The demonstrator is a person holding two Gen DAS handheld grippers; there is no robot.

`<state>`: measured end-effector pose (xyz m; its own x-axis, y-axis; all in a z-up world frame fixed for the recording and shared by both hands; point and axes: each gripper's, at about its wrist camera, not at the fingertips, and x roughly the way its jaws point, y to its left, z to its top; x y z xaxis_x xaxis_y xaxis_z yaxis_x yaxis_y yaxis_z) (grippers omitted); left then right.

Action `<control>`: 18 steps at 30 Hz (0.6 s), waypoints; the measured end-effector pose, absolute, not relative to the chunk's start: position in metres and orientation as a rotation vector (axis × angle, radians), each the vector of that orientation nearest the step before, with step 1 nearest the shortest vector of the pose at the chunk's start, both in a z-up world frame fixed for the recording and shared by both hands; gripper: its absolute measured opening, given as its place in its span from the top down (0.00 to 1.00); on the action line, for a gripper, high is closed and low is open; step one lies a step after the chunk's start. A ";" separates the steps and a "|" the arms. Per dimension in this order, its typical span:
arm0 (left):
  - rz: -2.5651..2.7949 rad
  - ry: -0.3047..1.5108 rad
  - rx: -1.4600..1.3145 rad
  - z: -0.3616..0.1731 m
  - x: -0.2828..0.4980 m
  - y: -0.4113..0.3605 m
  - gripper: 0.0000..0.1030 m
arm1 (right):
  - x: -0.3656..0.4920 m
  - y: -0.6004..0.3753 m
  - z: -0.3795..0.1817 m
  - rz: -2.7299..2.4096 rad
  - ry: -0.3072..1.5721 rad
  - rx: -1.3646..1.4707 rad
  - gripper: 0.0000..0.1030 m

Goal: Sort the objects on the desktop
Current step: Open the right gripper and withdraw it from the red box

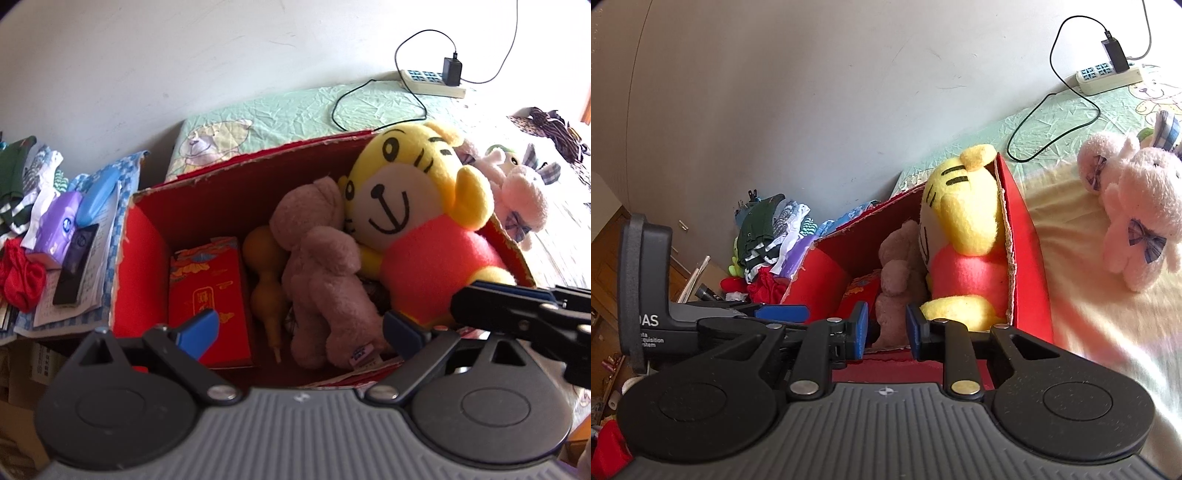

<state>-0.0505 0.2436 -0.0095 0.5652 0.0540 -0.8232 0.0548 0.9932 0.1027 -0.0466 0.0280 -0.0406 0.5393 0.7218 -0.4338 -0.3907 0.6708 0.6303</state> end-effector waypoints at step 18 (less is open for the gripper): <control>-0.185 0.769 0.103 0.044 -0.046 0.145 0.06 | -0.025 -0.104 -0.056 0.599 0.682 0.696 0.72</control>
